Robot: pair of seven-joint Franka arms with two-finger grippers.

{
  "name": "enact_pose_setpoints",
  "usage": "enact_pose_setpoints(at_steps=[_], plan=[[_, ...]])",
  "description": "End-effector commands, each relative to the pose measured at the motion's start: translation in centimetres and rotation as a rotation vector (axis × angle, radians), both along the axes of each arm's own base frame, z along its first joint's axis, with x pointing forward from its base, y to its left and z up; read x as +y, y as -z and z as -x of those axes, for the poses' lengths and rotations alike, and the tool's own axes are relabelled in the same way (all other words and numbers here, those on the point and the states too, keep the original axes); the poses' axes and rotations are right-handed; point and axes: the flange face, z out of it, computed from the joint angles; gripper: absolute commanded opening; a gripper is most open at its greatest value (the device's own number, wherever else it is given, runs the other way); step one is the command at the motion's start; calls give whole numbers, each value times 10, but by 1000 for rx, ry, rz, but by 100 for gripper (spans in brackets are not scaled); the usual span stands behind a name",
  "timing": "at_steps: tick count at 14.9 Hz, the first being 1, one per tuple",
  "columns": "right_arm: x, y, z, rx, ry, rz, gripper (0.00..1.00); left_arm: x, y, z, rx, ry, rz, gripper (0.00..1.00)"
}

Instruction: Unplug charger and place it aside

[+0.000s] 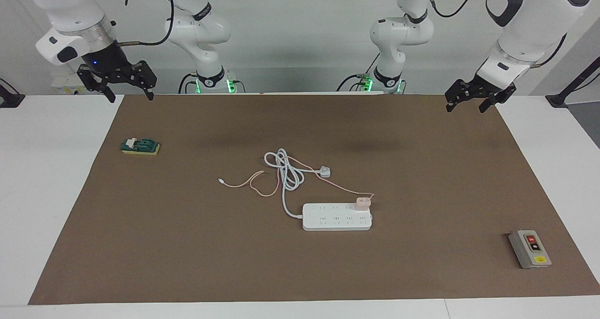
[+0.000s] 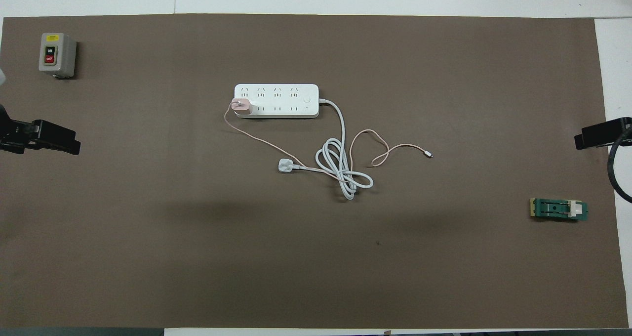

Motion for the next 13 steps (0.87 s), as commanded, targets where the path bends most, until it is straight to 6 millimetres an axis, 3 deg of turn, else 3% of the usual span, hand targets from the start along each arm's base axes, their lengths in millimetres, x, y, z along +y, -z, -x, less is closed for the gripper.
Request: enact_pose_setpoints(at_steps=[1,7,9,13], plan=[[-1,0,7,2,24,-17,100,3,-6,4,-15,6,-9,100],[-6,-2,5,-10,35,-16,100,0,-5,5,-16,14,-12,100],[-6,-3,7,-7,29,-16,100,10,-5,5,-16,-5,-10,100],[-6,-1,7,-4,34,-17,100,13,-6,0,-21,-8,-20,100]])
